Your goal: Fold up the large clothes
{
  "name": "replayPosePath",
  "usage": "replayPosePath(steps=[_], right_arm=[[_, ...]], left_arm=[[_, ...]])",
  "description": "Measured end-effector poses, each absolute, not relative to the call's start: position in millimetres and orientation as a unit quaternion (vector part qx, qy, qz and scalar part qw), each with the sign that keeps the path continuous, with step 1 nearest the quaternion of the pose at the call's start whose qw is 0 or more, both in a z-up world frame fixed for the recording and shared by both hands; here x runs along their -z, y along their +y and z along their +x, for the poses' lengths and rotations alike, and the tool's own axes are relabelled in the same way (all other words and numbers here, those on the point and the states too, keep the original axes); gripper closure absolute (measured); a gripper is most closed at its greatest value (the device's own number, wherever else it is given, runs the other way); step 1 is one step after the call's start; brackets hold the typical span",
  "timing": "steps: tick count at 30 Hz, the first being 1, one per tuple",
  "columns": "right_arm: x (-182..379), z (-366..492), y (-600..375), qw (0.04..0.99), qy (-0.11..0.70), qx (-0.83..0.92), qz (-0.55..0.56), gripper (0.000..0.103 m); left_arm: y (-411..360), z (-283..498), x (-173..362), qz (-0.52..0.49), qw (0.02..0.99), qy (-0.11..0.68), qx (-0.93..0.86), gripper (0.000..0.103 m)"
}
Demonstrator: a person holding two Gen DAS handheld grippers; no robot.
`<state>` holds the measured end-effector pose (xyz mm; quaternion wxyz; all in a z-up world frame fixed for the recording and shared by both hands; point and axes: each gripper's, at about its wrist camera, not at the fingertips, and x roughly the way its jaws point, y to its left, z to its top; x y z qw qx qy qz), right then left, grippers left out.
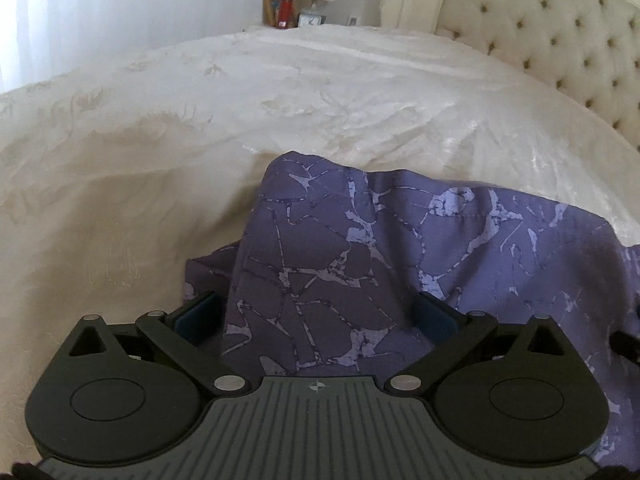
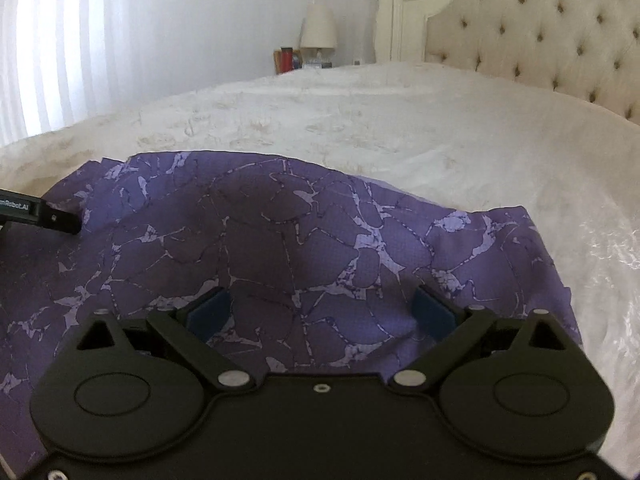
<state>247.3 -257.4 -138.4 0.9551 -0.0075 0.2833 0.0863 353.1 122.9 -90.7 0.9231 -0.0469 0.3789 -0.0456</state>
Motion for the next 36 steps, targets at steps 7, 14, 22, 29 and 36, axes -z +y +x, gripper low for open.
replayPosePath(steps=[7,14,22,29,36], right_arm=[[116.8,222.8,-274.5,0.953,0.284,-0.109,0.006,0.001],[96.5,139.1,-318.8,0.954,0.26,-0.07,0.129,0.001],[114.0,73.6,-356.9,0.922,0.295,-0.029,0.251,0.001],[140.3,74.8,-365.1,0.887,0.321,-0.04,0.329,0.001],[158.2,101.0,-365.8,0.875,0.317,-0.054,0.363,0.0]], left_arm=[[146.3,314.8,61.0,-0.088,0.929,0.35,0.085,0.0],[174.6,260.0,52.4,-0.131,0.919,0.358,0.099,0.0],[164.0,217.8,73.5,-0.145,0.895,0.401,0.127,0.0],[161.8,221.6,89.0,-0.181,0.884,0.409,0.133,0.0],[154.1,252.2,102.5,-0.207,0.881,0.407,0.122,0.0]])
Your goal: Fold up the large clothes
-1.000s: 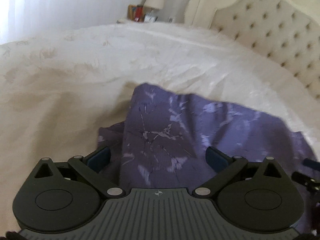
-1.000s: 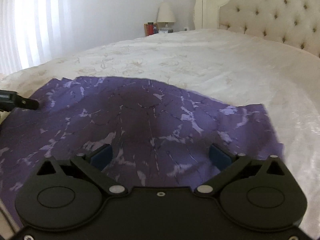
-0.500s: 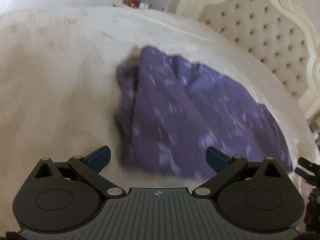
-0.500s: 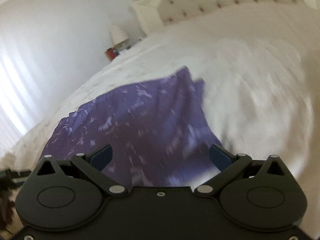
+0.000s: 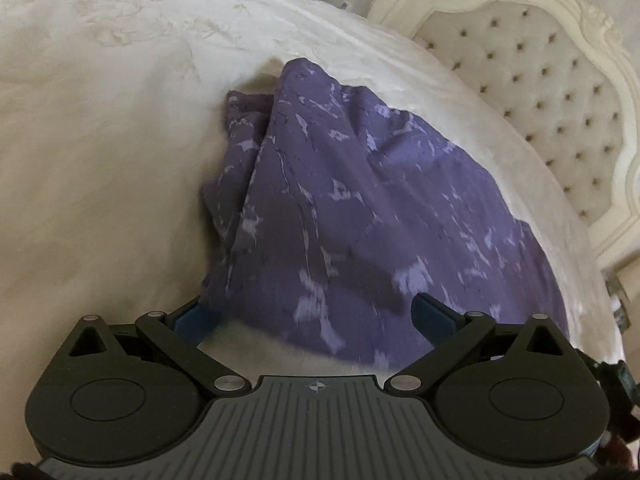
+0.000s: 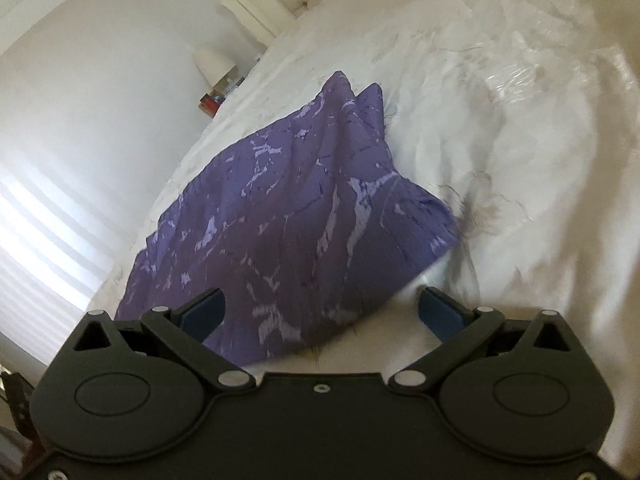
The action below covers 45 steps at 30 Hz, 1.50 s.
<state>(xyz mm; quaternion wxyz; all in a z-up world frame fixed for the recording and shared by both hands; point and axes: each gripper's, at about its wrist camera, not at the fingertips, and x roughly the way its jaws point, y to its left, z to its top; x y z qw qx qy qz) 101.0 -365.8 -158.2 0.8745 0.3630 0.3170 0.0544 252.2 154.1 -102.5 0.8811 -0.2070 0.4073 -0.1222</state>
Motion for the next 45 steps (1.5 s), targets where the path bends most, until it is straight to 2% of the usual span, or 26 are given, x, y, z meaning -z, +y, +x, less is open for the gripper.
replayPosePath(steps=[13,14,15,16,17,18,19,20,21,28,37,38,39,44,45], right_arm=[[171.0,144.9,-370.7,0.874,0.293,-0.062,0.382,0.0],[170.8,145.1,-371.1,0.874,0.294,-0.063,0.382,0.0],[170.1,144.4,-371.2,0.874,0.294,-0.066,0.38,0.002],[169.1,144.4,-371.3,0.875,0.297,-0.065,0.377,0.008],[167.5,143.1,-371.3,0.877,0.3,-0.06,0.372,0.04],[166.3,143.2,-370.9,0.875,0.309,-0.063,0.368,0.052],[165.2,143.9,-369.7,0.873,0.315,-0.064,0.368,0.053],[162.2,142.7,-368.3,0.873,0.316,-0.065,0.366,0.061],[158.3,141.4,-366.7,0.875,0.315,-0.066,0.362,0.064],[131.6,109.9,-369.0,0.871,0.331,-0.057,0.359,0.069],[122.9,6.4,-384.8,0.853,0.369,-0.033,0.367,0.072],[123.3,-5.6,-386.7,0.851,0.371,-0.035,0.37,0.081],[124.2,-16.2,-387.7,0.848,0.375,-0.038,0.373,0.083],[120.1,-47.8,-387.0,0.848,0.373,-0.045,0.373,0.076],[117.6,-48.5,-387.5,0.853,0.363,-0.047,0.373,0.07]], left_arm=[[152.9,293.1,107.3,-0.225,0.885,0.392,0.117,0.001],[155.2,292.7,106.9,-0.234,0.883,0.391,0.113,0.01],[157.3,292.1,106.1,-0.239,0.883,0.39,0.107,0.034],[159.4,290.5,105.5,-0.242,0.882,0.389,0.107,0.044],[161.2,290.6,105.2,-0.249,0.879,0.391,0.118,0.058],[161.8,289.0,104.1,-0.255,0.875,0.39,0.129,0.07],[160.0,286.3,100.5,-0.253,0.876,0.387,0.133,0.072],[156.3,284.2,96.3,-0.243,0.88,0.386,0.131,0.075],[152.7,281.4,91.5,-0.232,0.885,0.383,0.128,0.076],[157.3,246.3,66.8,-0.237,0.878,0.392,0.14,0.077],[180.4,171.4,63.6,-0.232,0.86,0.424,0.162,0.077],[182.0,163.5,65.0,-0.232,0.858,0.427,0.166,0.077],[182.6,159.1,65.4,-0.232,0.857,0.428,0.169,0.077],[185.9,147.5,72.4,-0.243,0.853,0.431,0.167,0.077],[183.1,150.0,72.7,-0.251,0.851,0.431,0.163,0.077]])
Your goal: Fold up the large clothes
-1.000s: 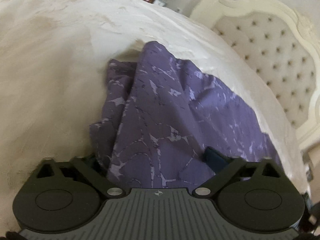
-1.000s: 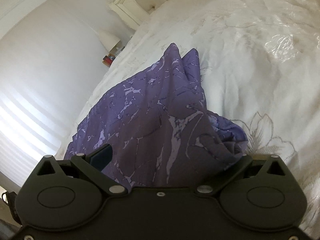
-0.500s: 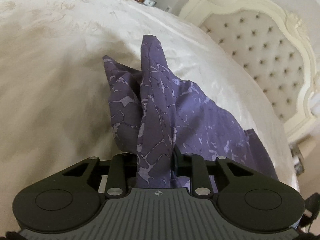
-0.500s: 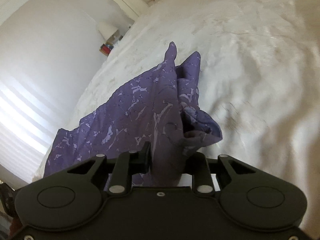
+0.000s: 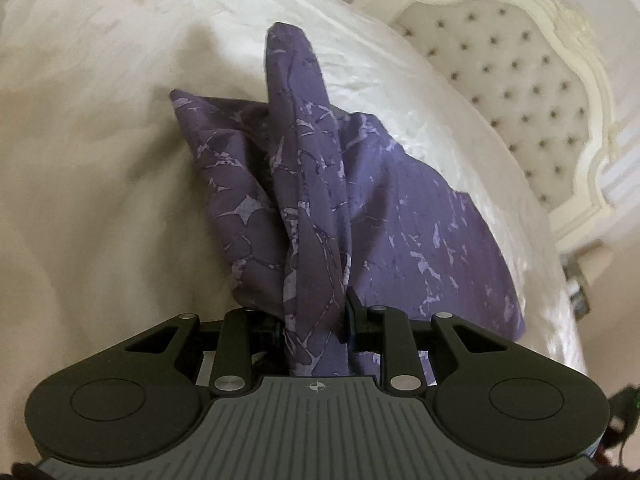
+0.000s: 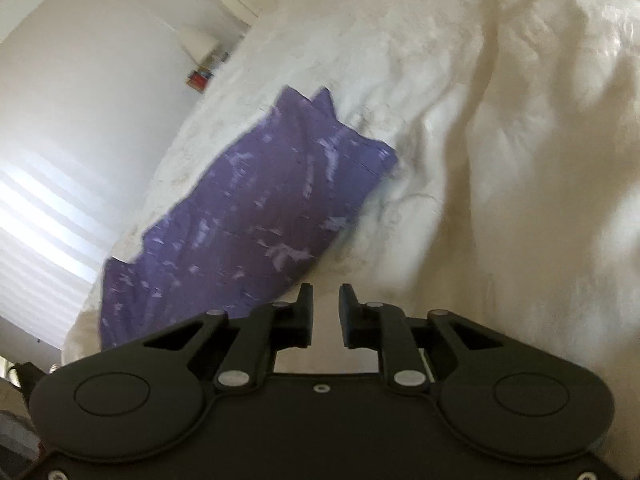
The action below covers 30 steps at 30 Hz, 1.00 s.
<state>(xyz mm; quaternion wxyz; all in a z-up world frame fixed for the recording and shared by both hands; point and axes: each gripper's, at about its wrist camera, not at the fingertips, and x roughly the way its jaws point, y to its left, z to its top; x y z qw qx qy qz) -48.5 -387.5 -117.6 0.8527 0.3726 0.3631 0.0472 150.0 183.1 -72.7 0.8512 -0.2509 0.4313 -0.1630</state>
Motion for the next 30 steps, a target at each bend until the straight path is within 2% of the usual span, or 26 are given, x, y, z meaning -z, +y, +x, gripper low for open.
replayPosePath(steps=[1,3,4,13,14,16,17,18,23,28,30], right_arm=[[116.3,-43.7,-388.3,0.856,0.355,-0.043,0.373,0.06],[114.9,-38.3,-392.5,0.86,0.334,-0.036,0.383,0.008],[115.3,-34.9,-394.6,0.862,0.321,-0.041,0.391,0.005],[146.3,32.2,-407.7,0.862,0.3,-0.031,0.407,0.006],[149.9,36.0,-409.0,0.861,0.295,-0.033,0.413,0.007],[154.6,40.5,-411.0,0.858,0.284,-0.032,0.426,0.018],[155.8,40.9,-411.5,0.856,0.282,-0.029,0.433,0.044],[156.9,41.3,-412.1,0.853,0.284,-0.021,0.437,0.084],[129.4,23.4,-403.4,0.872,0.293,-0.038,0.39,0.087],[96.7,-32.1,-389.3,0.883,0.316,-0.056,0.343,0.087],[96.2,-48.0,-383.5,0.882,0.332,-0.051,0.33,0.084]], left_arm=[[182.4,151.9,73.4,-0.255,0.851,0.43,0.159,0.077],[177.7,151.1,71.7,-0.244,0.857,0.426,0.155,0.077],[175.7,152.1,70.8,-0.238,0.86,0.425,0.154,0.077],[174.4,146.1,80.5,-0.259,0.858,0.42,0.143,0.077],[175.1,145.0,81.5,-0.261,0.857,0.42,0.144,0.077],[176.6,145.5,81.9,-0.263,0.856,0.42,0.146,0.077],[177.4,145.3,82.0,-0.264,0.856,0.42,0.147,0.077],[179.0,144.7,82.0,-0.265,0.855,0.421,0.148,0.077],[186.5,141.5,74.9,-0.254,0.858,0.422,0.147,0.078],[211.0,126.5,61.4,-0.246,0.858,0.425,0.152,0.078],[217.0,123.2,65.0,-0.243,0.853,0.434,0.156,0.071]])
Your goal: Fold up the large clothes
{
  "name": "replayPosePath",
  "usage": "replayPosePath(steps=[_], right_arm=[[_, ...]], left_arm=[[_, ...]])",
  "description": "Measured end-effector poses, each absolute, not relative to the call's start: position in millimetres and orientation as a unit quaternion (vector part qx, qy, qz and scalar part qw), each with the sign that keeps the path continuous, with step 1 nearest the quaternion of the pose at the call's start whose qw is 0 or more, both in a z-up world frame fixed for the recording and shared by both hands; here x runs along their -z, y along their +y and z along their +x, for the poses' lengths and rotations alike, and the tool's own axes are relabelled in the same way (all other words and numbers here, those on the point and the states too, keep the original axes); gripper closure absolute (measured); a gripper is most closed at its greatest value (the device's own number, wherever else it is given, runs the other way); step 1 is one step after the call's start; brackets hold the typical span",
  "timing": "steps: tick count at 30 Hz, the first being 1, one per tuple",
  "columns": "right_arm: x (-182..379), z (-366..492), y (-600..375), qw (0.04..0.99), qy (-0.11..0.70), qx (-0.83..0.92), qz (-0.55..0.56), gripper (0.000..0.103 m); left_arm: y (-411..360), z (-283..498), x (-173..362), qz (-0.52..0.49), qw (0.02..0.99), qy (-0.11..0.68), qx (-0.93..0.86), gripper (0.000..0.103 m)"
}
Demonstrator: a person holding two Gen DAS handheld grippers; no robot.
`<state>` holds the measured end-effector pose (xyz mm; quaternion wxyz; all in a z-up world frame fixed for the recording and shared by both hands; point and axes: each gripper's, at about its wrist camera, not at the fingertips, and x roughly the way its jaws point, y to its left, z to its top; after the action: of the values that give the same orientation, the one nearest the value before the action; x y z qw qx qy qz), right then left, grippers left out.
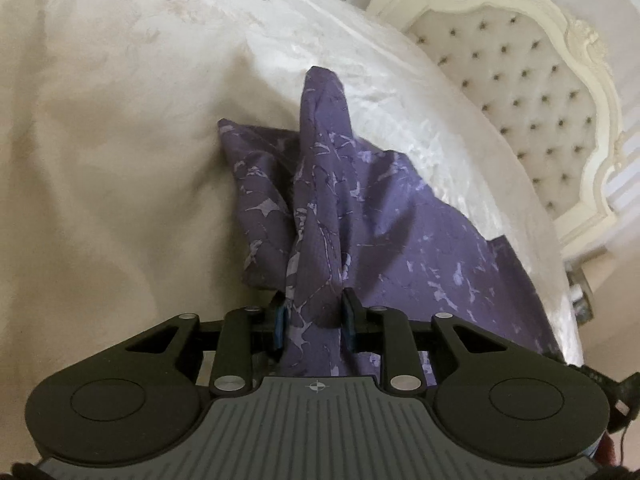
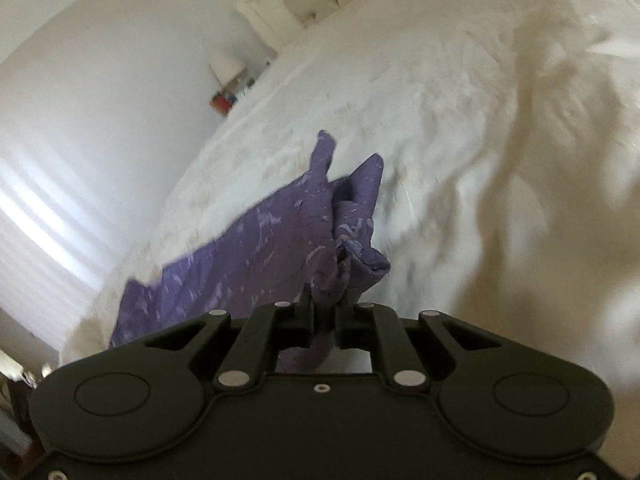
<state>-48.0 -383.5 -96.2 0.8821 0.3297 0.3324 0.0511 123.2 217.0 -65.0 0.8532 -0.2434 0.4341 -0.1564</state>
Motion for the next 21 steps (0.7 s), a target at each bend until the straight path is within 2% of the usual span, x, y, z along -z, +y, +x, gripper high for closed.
replayPosePath(steps=[1,2,5,10,12,15,19,21], right_arm=[[99.6,-51.6,-380.6,0.882,0.343,-0.045,0.32,0.081],[104.5,-52.8,-378.9,0.882,0.352,-0.034,0.31,0.071],[117.2,-54.7,-379.4,0.883,0.364,0.012,0.296,0.047],[115.1,-59.2,-381.5,0.893,0.34,0.035,0.293,0.038],[112.4,-63.6,-380.4,0.899,0.327,0.043,0.287,0.036],[105.9,-73.8,-378.2,0.911,0.303,0.05,0.276,0.029],[96.5,-81.8,-368.6,0.928,0.275,0.051,0.245,0.024],[93.7,-82.9,-365.1,0.934,0.268,0.046,0.233,0.016]], left_arm=[[219.9,121.2,68.2,-0.239,0.856,0.434,0.147,0.069],[221.7,120.2,71.8,-0.237,0.859,0.432,0.139,0.065],[229.1,117.1,80.4,-0.249,0.866,0.418,0.117,0.064],[227.1,110.9,92.7,-0.223,0.886,0.394,0.101,0.047],[226.4,108.0,96.8,-0.206,0.896,0.383,0.093,0.034],[232.3,108.9,103.7,-0.222,0.895,0.376,0.091,0.026],[236.9,107.7,106.3,-0.235,0.894,0.372,0.088,0.023],[233.6,105.7,105.6,-0.225,0.899,0.367,0.084,0.019]])
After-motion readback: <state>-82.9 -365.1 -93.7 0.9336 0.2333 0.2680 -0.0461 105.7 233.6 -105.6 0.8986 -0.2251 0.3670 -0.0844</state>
